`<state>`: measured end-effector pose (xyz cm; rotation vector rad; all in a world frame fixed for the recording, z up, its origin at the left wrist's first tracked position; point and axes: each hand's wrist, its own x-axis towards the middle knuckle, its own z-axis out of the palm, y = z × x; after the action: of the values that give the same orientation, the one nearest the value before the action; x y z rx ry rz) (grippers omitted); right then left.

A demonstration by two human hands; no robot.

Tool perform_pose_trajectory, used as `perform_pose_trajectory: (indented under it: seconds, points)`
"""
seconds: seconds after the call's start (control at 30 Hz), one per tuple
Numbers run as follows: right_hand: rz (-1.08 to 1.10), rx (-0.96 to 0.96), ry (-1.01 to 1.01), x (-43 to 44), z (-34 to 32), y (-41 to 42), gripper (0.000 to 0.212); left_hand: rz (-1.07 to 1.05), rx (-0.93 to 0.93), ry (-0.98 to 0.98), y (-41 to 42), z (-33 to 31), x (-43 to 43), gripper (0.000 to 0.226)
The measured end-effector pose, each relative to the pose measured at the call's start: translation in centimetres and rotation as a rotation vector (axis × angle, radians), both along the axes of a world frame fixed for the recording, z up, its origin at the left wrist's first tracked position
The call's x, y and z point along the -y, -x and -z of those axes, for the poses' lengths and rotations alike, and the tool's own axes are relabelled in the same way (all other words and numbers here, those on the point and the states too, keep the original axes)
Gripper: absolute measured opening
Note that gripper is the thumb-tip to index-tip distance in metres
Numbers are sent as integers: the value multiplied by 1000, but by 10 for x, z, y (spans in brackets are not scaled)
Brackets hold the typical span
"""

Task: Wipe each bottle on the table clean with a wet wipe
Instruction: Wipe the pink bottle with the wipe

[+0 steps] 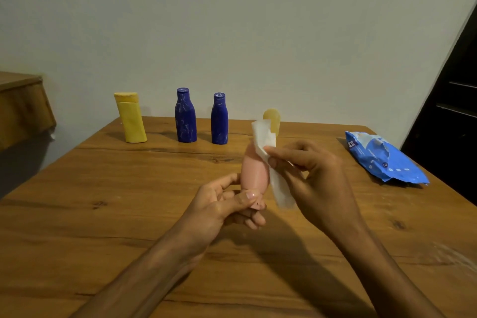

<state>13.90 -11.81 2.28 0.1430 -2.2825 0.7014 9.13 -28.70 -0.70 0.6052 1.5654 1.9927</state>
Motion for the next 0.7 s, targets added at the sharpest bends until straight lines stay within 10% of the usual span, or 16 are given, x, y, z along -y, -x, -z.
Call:
perform_pose_trajectory:
  seconds: [0.7]
  points:
    - [-107,10,-139,9,5,0,24,-2,-54,63,-2,2,-2,45]
